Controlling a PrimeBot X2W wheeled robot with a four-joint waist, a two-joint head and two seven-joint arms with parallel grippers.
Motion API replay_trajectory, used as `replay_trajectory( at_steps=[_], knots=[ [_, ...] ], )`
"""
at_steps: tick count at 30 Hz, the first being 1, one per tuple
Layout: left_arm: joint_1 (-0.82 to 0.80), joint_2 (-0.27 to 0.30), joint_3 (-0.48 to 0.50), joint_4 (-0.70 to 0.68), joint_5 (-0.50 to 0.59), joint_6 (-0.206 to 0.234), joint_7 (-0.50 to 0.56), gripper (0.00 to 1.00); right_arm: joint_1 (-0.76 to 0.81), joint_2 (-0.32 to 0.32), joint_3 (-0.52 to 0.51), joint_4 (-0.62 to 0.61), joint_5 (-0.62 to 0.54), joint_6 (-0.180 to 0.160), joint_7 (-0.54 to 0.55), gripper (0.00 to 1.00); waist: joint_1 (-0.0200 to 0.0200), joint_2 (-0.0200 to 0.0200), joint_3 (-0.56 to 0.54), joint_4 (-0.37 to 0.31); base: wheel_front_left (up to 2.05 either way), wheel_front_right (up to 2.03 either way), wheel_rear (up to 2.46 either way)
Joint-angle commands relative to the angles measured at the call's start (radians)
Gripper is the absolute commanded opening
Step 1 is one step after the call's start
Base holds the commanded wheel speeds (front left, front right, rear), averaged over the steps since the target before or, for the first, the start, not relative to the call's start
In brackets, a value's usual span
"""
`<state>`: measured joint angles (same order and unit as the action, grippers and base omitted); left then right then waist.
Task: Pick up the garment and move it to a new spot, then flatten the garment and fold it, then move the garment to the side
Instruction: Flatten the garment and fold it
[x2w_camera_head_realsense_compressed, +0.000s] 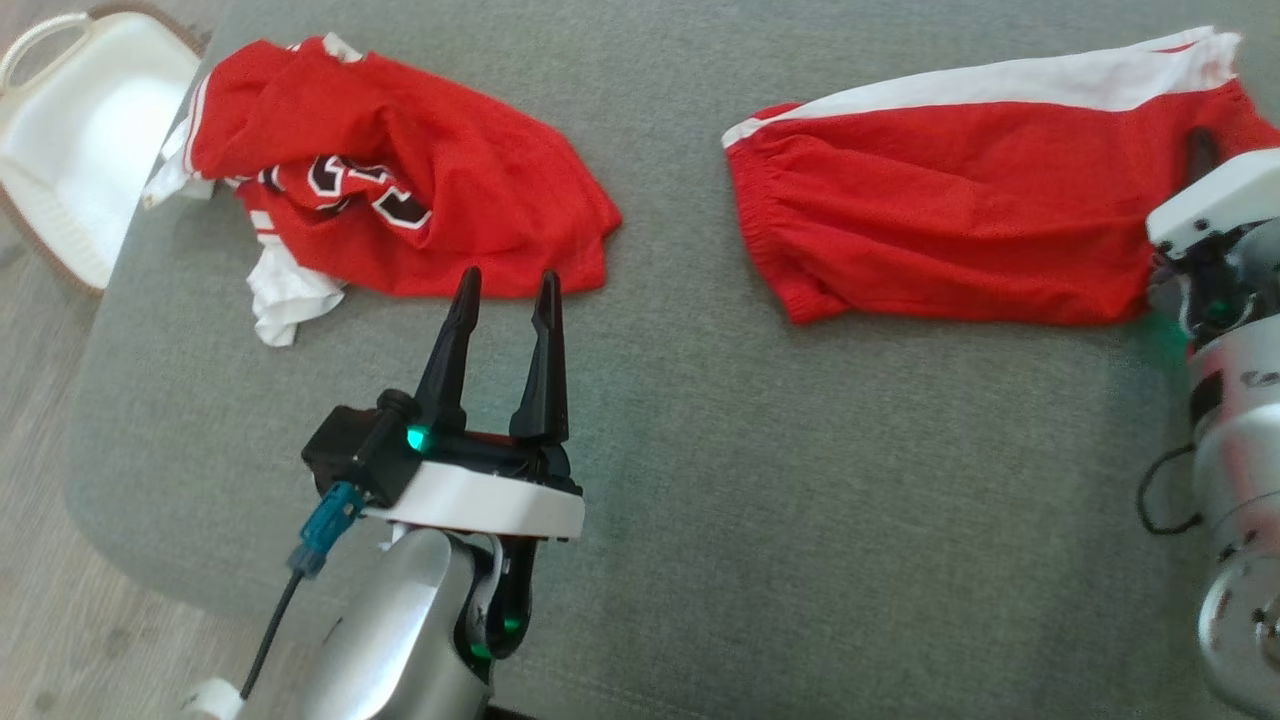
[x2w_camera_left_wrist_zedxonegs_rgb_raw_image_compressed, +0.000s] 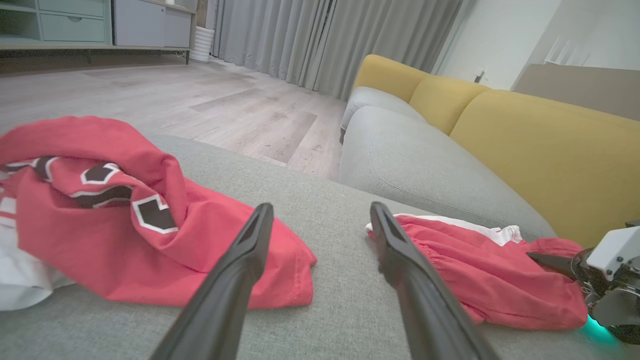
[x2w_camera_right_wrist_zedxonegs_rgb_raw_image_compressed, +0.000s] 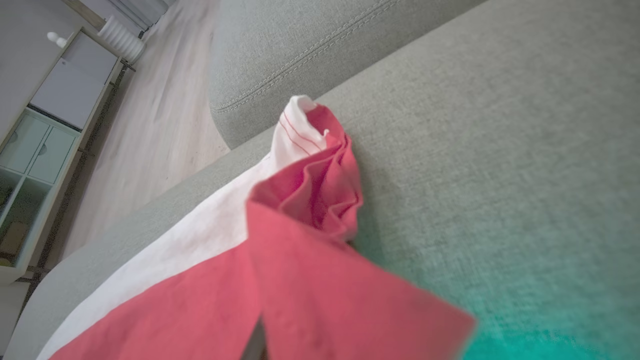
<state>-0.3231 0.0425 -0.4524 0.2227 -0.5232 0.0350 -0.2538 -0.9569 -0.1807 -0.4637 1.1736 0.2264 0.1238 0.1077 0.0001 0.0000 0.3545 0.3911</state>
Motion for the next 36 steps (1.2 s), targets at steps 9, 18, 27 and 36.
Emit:
replay_trajectory(
  at_steps=[9, 18, 27, 36],
  knots=[
    [-0.009, 0.008, 0.049, -0.002, 0.035, -0.004, -0.008, 1.00, 0.070, 0.054, 0.011, -0.047, 0.091, 0.007, -0.159, 0.00, -0.0001, 0.0000, -0.076, -0.087, 0.00, 0.00, 0.00],
    [0.040, 0.008, 0.065, -0.003, 0.064, -0.021, -0.008, 1.00, 0.222, 0.081, 0.017, -0.151, 0.168, 0.007, -0.277, 0.00, -0.0001, 0.0000, -0.148, -0.192, 0.00, 0.00, 0.00],
    [0.067, 0.008, 0.081, -0.014, 0.123, -0.029, -0.008, 1.00, 0.358, 0.122, 0.093, -0.258, 0.173, 0.007, -0.341, 0.00, -0.0001, 0.0000, -0.196, -0.275, 0.00, 0.00, 0.00],
    [0.074, 0.008, 0.080, -0.012, 0.126, -0.036, -0.008, 1.00, 0.378, 0.129, 0.127, -0.308, 0.164, 0.007, -0.360, 0.00, -0.0001, 0.0000, -0.207, -0.270, 0.00, 0.00, 0.00]
  ],
)
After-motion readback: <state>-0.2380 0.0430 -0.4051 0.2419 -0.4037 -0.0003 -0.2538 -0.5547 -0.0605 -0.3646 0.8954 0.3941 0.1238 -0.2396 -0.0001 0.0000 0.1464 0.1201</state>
